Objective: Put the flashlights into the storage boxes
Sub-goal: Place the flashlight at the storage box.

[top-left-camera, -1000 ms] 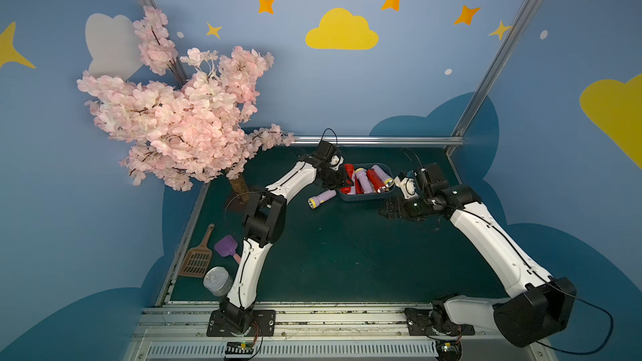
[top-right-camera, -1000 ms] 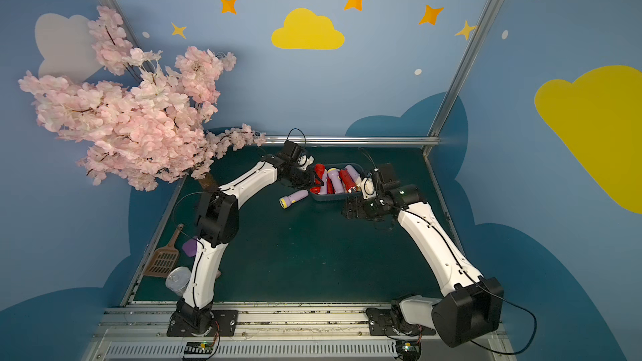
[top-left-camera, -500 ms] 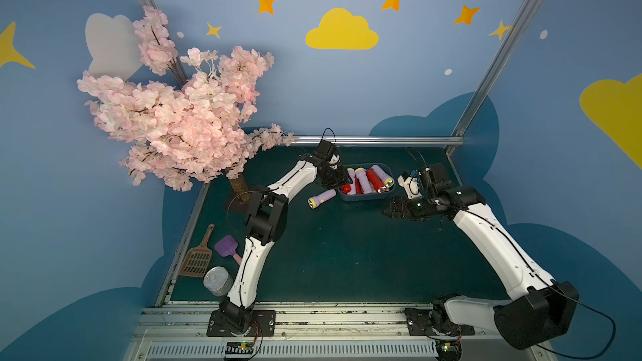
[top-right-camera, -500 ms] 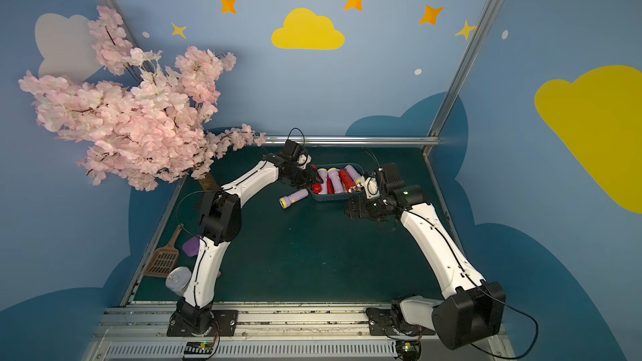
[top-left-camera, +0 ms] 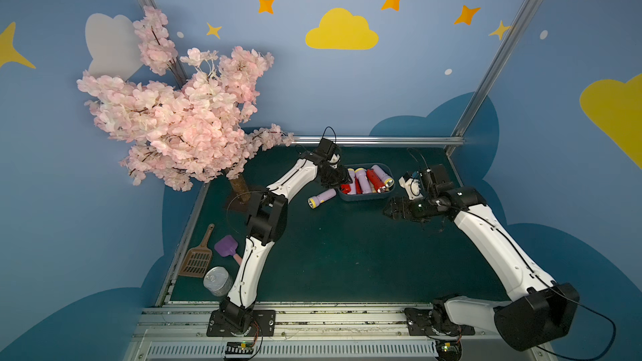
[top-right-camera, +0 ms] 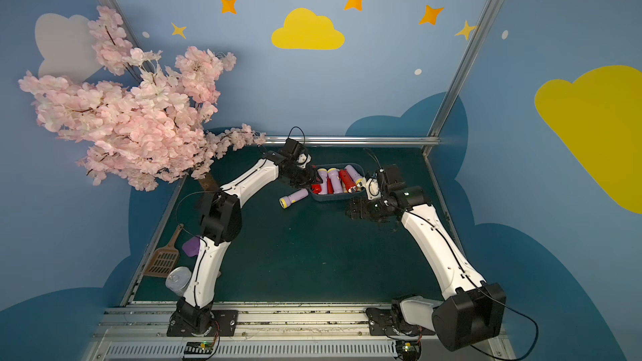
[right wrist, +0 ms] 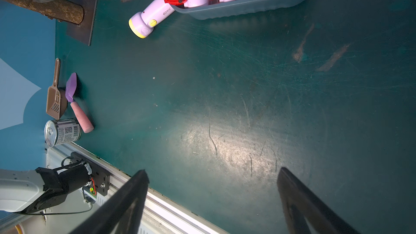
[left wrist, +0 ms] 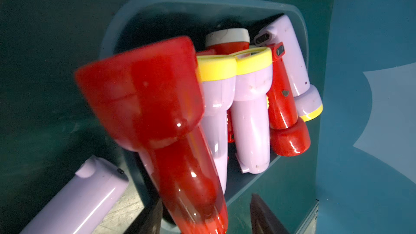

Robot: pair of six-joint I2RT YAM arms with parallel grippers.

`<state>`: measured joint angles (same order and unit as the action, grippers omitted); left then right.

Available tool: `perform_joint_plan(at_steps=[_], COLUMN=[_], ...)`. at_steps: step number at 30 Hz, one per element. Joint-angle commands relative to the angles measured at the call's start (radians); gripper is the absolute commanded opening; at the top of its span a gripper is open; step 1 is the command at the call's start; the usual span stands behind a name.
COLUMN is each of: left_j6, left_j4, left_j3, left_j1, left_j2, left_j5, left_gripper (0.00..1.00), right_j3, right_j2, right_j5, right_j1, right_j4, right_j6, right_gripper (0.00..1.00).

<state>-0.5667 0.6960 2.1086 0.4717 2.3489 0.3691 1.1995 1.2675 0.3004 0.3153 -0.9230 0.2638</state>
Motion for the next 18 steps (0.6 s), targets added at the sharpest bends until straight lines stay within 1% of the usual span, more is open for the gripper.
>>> perform_joint_plan(at_steps=[1, 8, 10, 13, 18], left_j6=[0.042, 0.098, 0.111, 0.115, 0.114], left_j4=[0.066, 0.181, 0.189, 0.186, 0.178], left_j3=[0.031, 0.184, 0.191, 0.189, 0.198], left_j1=[-0.006, -0.016, -0.016, -0.019, -0.018], left_j2=[0.005, 0.074, 0.078, 0.084, 0.106], left_j5=[-0.039, -0.086, -0.096, -0.093, -0.073], left_gripper=[0.62, 0.58, 0.56, 0.46, 0.42], right_j3=[-0.006, -0.005, -0.011, -0.023, -0.022], right_j2=[-0.01, 0.0, -0.007, -0.017, -0.017], right_j5=[0.015, 0.027, 0.025, 0.022, 0.019], right_j1=[-0.006, -0.006, -0.007, -0.007, -0.007], right_j4=[0.014, 0.022, 0.025, 0.03, 0.029], right_j6=[0.008, 0.026, 0.036, 0.05, 0.061], right_gripper=[0.9, 0.9, 0.9, 0.9, 0.9])
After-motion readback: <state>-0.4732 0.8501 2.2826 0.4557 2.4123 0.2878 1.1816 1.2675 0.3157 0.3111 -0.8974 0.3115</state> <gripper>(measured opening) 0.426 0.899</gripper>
